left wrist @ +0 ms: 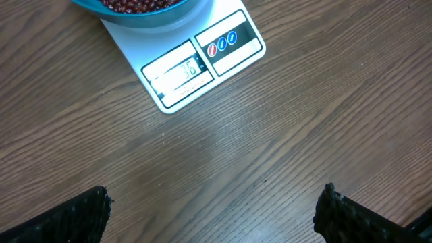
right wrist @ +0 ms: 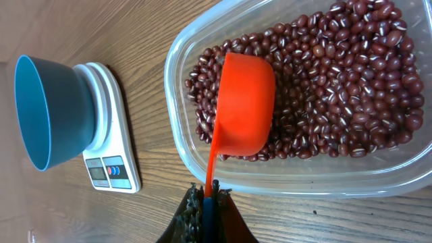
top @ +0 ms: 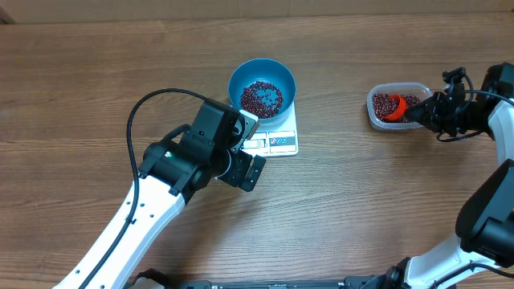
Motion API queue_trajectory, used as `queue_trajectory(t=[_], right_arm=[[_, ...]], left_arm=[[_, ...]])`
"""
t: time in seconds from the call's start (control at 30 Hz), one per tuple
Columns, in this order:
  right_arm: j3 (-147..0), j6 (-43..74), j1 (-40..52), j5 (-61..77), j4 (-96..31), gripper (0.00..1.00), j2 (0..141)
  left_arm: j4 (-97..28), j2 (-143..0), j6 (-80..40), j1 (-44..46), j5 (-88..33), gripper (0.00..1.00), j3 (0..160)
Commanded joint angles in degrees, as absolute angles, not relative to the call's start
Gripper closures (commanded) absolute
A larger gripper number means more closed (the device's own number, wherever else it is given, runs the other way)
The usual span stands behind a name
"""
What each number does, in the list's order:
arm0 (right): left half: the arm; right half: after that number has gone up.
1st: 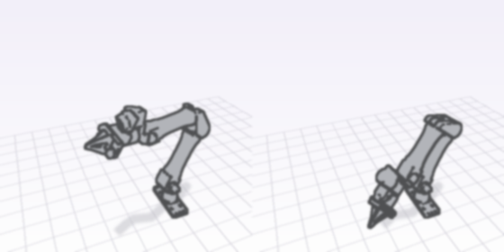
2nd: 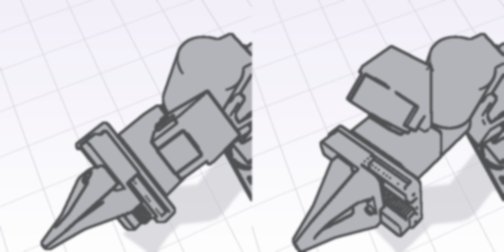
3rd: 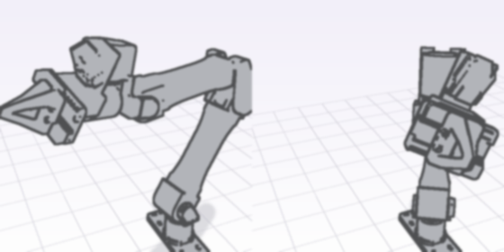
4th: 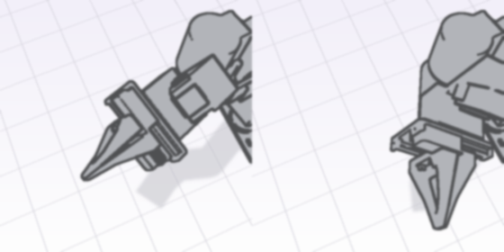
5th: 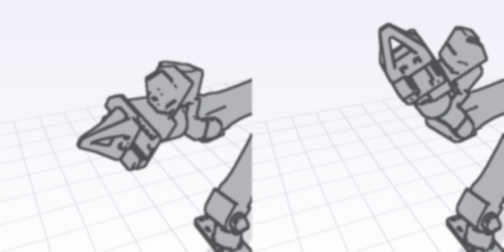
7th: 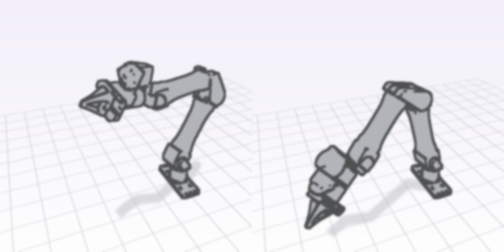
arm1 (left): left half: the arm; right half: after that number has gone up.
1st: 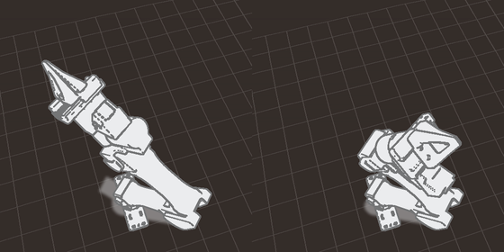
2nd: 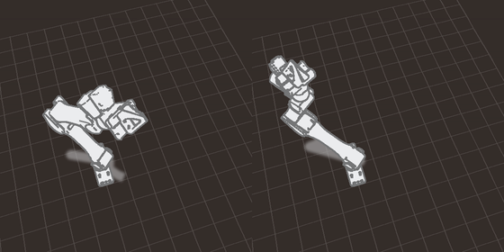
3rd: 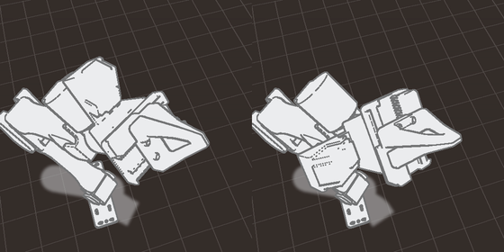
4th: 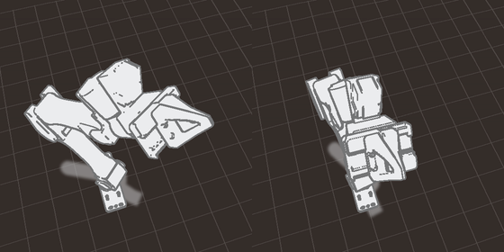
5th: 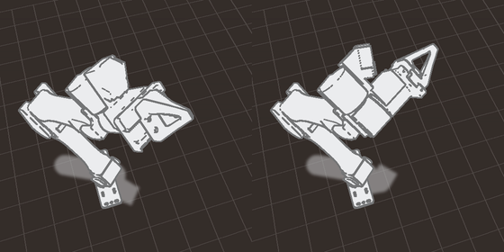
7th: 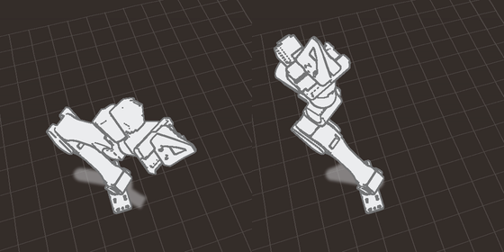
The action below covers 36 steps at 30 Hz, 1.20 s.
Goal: Scoop item into bowl and weigh 150g on scale
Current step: 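Scoop beans again from the tub with the right gripper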
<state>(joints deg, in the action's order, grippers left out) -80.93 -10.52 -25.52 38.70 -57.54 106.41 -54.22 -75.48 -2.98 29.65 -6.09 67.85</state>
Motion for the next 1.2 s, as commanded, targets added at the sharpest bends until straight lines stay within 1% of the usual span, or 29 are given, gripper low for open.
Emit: queue_trajectory(t=[0.0,0.47,0.67,1.17], right_arm=[[-80.53,-10.63,-25.8,41.5,-57.28,0.96,106.54],[-80.51,-10.63,-25.89,43.42,-57.23,0.97,106.54],[-80.51,-10.59,-27.55,44.29,-57.3,0.97,106.54],[-80.51,-10.66,-33.21,56.1,-58.57,0.97,106.54]], left_arm=[[-54.13,-75.31,-2.94,29.93,-7.05,0.0,68.01],[-54.13,-75.31,-2.94,29.93,-7.05,0.0,68.01],[-54.13,-75.31,-2.94,29.93,-7.05,0.0,68.01],[-54.13,-75.31,-2.94,29.93,-7.05,0.0,68.01]])
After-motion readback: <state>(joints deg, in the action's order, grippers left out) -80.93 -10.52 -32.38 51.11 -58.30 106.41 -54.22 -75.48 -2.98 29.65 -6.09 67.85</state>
